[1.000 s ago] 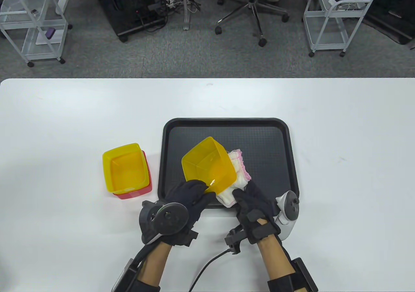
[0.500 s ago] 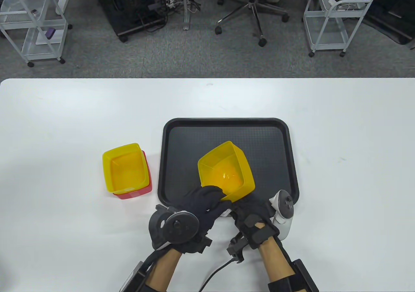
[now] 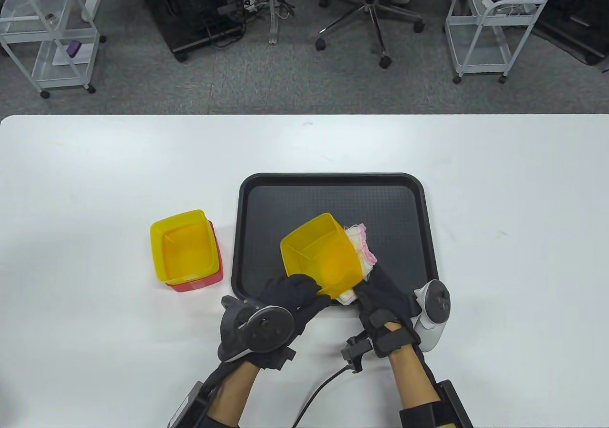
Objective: Wipe plastic food containers with dish cloth
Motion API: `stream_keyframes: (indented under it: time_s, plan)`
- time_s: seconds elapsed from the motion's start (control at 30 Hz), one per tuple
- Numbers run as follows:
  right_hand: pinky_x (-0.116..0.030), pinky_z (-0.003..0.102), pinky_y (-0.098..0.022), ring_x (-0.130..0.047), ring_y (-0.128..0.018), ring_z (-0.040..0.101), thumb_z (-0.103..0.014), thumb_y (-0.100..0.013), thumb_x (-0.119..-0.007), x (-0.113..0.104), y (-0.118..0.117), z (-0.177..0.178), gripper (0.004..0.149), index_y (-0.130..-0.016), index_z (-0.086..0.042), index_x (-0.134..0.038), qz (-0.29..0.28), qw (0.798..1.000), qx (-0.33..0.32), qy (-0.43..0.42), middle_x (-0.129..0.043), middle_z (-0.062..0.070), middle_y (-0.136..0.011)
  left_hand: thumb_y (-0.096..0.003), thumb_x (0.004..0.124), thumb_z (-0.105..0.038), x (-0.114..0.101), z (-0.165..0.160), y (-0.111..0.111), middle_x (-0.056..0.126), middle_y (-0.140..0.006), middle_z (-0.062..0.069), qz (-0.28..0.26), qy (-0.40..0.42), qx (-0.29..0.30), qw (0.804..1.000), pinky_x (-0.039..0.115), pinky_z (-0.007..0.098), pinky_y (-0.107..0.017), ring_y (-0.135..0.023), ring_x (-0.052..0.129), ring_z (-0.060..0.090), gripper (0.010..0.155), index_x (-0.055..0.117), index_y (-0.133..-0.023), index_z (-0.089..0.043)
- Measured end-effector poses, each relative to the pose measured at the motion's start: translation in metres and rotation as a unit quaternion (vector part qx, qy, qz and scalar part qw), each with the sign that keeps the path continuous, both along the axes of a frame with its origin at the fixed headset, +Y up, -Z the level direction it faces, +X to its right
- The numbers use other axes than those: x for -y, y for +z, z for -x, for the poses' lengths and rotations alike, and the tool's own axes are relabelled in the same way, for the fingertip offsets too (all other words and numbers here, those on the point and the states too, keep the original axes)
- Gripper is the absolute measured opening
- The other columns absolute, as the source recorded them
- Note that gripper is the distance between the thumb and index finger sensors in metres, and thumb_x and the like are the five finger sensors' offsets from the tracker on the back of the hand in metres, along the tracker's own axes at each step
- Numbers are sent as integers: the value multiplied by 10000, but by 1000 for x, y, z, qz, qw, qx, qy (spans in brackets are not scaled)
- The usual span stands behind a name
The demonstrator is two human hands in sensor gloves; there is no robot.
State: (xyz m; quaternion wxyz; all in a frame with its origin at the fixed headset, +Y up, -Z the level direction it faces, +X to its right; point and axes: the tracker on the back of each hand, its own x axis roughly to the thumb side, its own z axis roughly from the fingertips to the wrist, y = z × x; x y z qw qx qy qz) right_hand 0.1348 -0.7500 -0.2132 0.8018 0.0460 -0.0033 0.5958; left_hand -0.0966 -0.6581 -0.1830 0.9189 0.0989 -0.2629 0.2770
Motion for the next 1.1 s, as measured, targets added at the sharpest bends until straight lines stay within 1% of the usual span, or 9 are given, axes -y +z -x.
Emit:
stream_keyframes:
  time_s: [0.17,0.27,0.33,0.43,0.57,0.73,0.9,0.97,1.1]
  plan:
    - [-717,579,-575,-697,-869,507,-90,-496,-693,5,1,3,572,-1011,-51,-447,26,999,3,-24,-531,273,-1035,-479,820,-535,-3,-12,8,1012,-769,-73,0,39,32,999,914,487,-592,-602,1085,256,391,995,-691,-257]
    - [-753,564,-550,-730,-839,517,-100,-494,-695,6,2,17,577,-1004,-11,-441,45,996,-73,-15,-541,312,-1009,-488,812,-524,-7,-7,6,1004,-782,-50,15,65,23,997,898,497,-599,-615,1070,268,396,990,-703,-243]
    - [-776,557,-531,-764,-815,520,-99,-494,-699,4,2,26,569,-1000,3,-460,45,991,-123,-22,-569,325,-994,-496,815,-510,-11,1,3,998,-800,-36,7,17,-3,1000,877,522,-605,-636,1059,302,401,989,-719,-226]
    - [-807,535,-513,-808,-794,500,-111,-493,-703,-1,4,39,563,-994,12,-478,38,984,-173,-21,-614,321,-976,-496,789,-540,-18,24,-1,1001,-804,-70,-65,-91,-67,991,902,495,-593,-637,1080,279,405,978,-727,-264]
    - [-819,524,-504,-833,-782,487,-116,-497,-705,-9,4,45,548,-996,-7,-506,23,981,-182,-60,-642,306,-974,-489,803,-544,-27,62,-10,991,-835,-46,-80,-114,-115,984,854,532,-634,-722,1046,339,414,971,-740,-260]
    - [-813,525,-512,-827,-793,481,-118,-498,-703,-12,3,37,535,-999,-39,-531,14,988,-150,-46,-656,284,-982,-485,792,-559,-32,117,-18,966,-868,-51,-125,-148,-189,963,814,546,-686,-779,1015,354,427,950,-750,-264]
    - [-806,531,-509,-818,-792,488,-114,-497,-702,-5,2,24,534,-996,-34,-532,35,993,-111,-8,-649,292,-979,-490,821,-533,-34,174,-20,950,-906,-26,-73,-151,-260,951,766,584,-709,-840,963,411,427,953,-777,-246]
    - [-806,528,-513,-817,-794,486,-116,-499,-700,-5,2,22,534,-998,-37,-529,32,994,-108,-9,-646,289,-982,-480,838,-540,-33,190,-19,958,-907,-41,-67,-149,-270,949,769,586,-711,-845,965,417,425,963,-773,-259]
    - [-802,535,-510,-813,-794,490,-111,-497,-702,-5,2,23,532,-997,-37,-534,37,994,-102,-15,-645,292,-982,-478,867,-516,-30,210,-21,952,-931,-28,-12,-161,-270,949,699,624,-742,-925,877,483,422,968,-787,-247]
